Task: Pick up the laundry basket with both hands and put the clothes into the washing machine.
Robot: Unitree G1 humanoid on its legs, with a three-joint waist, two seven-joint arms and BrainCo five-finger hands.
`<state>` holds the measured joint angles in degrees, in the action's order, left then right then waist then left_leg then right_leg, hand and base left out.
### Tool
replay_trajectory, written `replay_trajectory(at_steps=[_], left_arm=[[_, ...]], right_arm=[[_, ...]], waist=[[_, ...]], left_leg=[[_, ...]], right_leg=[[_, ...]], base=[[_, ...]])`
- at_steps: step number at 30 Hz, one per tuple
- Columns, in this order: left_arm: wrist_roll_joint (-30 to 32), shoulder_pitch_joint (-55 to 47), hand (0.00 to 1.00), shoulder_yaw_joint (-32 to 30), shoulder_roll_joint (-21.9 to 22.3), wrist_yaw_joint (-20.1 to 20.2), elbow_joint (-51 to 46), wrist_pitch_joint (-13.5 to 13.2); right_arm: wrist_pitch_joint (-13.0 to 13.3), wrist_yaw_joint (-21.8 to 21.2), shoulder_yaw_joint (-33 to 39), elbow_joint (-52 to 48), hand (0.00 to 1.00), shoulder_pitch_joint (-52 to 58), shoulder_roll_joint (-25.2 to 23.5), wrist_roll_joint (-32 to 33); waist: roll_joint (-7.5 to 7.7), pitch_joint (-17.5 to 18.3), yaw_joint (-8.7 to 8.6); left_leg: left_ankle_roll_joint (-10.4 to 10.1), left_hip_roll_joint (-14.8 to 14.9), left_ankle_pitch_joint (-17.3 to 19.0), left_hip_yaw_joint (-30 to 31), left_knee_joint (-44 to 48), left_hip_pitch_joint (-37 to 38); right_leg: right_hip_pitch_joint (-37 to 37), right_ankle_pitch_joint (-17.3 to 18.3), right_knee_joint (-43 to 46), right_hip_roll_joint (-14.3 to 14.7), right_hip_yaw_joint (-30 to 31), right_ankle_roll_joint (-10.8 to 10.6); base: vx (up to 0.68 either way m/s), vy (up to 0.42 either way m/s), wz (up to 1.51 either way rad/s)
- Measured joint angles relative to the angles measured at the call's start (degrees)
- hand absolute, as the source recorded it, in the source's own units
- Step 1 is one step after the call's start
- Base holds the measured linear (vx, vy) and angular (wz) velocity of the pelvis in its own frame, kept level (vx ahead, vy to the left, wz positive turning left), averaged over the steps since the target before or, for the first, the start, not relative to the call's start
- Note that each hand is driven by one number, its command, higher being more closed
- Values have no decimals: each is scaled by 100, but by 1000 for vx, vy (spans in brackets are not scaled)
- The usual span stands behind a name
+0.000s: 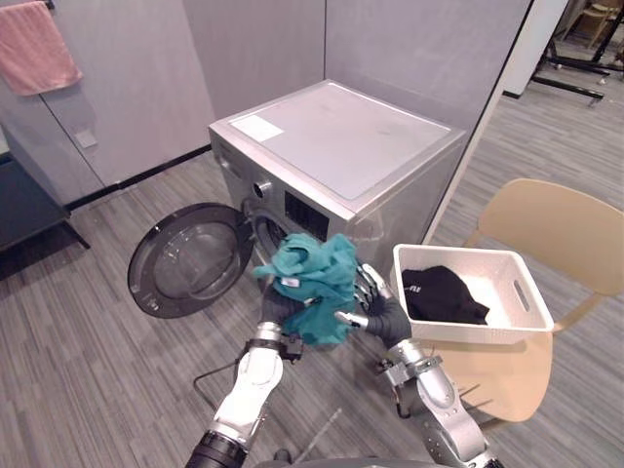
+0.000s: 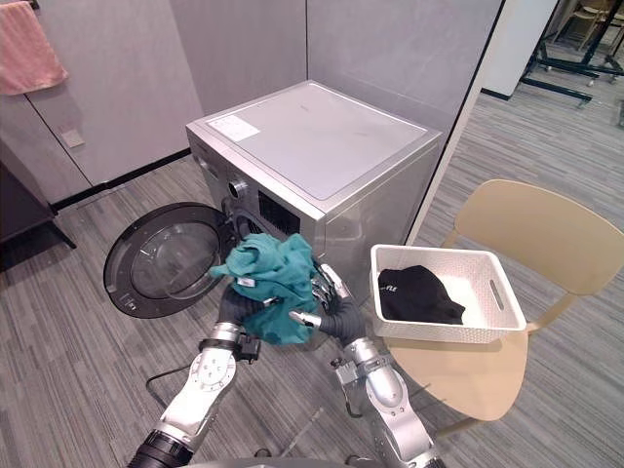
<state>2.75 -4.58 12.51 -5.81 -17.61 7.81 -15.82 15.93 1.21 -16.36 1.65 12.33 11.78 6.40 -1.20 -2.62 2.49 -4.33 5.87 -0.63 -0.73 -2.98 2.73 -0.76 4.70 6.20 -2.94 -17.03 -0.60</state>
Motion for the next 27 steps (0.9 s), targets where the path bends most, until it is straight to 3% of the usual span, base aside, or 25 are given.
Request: replay_trajectory(at_steps=[3,6,9,10,11,13,14,15,16,18,20,22,23,24,25,26,27], left_arm=[[-93,-356,100,-270,-110,17,190,-25],[-111,-413,100,-353,-111,69,454,-24],[-173,-427,100,-369,-100,150,620,-24],[-226,-458,100,-379,-90,151,633,-24],[-237,-500,100,-409,-57,163,635,-23],[-261,-526,100,-496,48,233,641,-24],[-282,-586,100,-595,159,264,656,-24],[-309,-594,100,-602,180,262,706,-24],[-329,-597,100,-594,164,293,858,-23],[-332,-667,100,-596,56,396,974,-22],[-333,-845,100,-648,42,501,1001,-12],[-332,-953,100,-630,58,541,1024,44],[-329,-1013,100,-599,77,628,1024,54],[-324,-1012,100,-579,99,644,1024,74],[-319,-1003,100,-574,100,643,1025,92],[-313,-999,100,-561,82,643,1027,101],[-313,-998,100,-553,36,641,1027,100]], right_arm=[[-29,152,278,229,0,183,-7,-712],[-89,209,344,676,0,198,-12,-939],[-151,247,372,1443,0,105,-39,-1117],[-177,245,442,1823,0,24,-92,-1175],[-240,273,581,2279,0,-77,-226,-1179],[-330,361,635,2616,0,-205,-277,-1248],[-377,388,640,2855,0,-344,-276,-1307],[-403,389,647,2962,0,-393,-286,-1331],[-418,390,685,3148,0,-516,-361,-1308],[-447,388,778,3301,0,-642,-538,-1244],[-497,380,797,3427,0,-826,-735,-1247],[-516,383,799,3491,0,-841,-757,-1248],[-527,384,802,3508,0,-798,-744,-1256],[-532,387,803,3512,0,-784,-716,-1263],[-534,384,801,3517,0,-749,-720,-1271],[-530,384,801,3516,0,-736,-728,-1277],[-531,388,805,3516,0,-680,-722,-1277]], waist=[[34,-4,-13],[76,-19,-11],[116,-142,8],[152,-222,49],[193,-259,94],[196,-296,125],[160,-319,146],[151,-347,140],[165,-367,109],[245,-430,-17],[352,-526,47],[325,-556,92],[329,-582,93],[295,-674,33],[239,-743,-47],[223,-784,-165],[211,-810,-218]], left_leg=[[-10,2,-6,83,-39,-39],[-25,-27,-16,323,8,-298],[28,-211,-166,893,194,-764],[145,-332,-248,1005,195,-872],[752,-439,-153,365,234,-1060],[976,-218,-89,-855,406,-1257],[942,-30,-111,-1718,515,-1300],[836,-11,-184,-1921,570,-1291],[681,-96,-284,-1981,635,-1277],[498,-217,-132,-1820,762,-1244],[516,-303,394,-1840,1175,-1207],[563,-348,704,-1839,1473,-1175],[615,-439,933,-1813,1613,-1078],[665,-479,1118,-1702,1666,-947],[686,-472,1257,-1606,1727,-840],[719,-460,1369,-1498,1673,-638],[706,-452,1408,-1487,1559,-433]], right_leg=[[1,36,-42,7,-80,-46],[98,107,0,-45,-326,-61],[323,441,497,-314,-997,-100],[372,619,721,-528,-1285,-125],[407,759,862,-775,-1702,-156],[389,774,901,-930,-2036,-211],[355,797,1012,-1039,-2217,-253],[311,798,1045,-1090,-2250,-258],[187,773,1017,-1137,-2315,-303],[-170,691,757,-1183,-2402,-441],[-317,715,1036,-1418,-2367,-645],[-181,717,1733,-1713,-2286,-648],[64,646,2621,-2063,-2013,-512],[385,512,3360,-2226,-1544,-154],[694,690,3889,-2095,-903,-76],[1078,1005,4240,-1727,-267,-196],[1317,1156,4284,-1500,-44,-228]], base=[[20,-15,12],[11,-16,46],[35,-42,119],[51,14,160],[56,46,155],[118,47,126],[202,37,103],[288,89,106],[262,126,110],[242,133,95],[228,139,23],[214,173,-2],[257,235,9],[222,198,22],[238,156,34],[272,108,35],[300,87,27]])
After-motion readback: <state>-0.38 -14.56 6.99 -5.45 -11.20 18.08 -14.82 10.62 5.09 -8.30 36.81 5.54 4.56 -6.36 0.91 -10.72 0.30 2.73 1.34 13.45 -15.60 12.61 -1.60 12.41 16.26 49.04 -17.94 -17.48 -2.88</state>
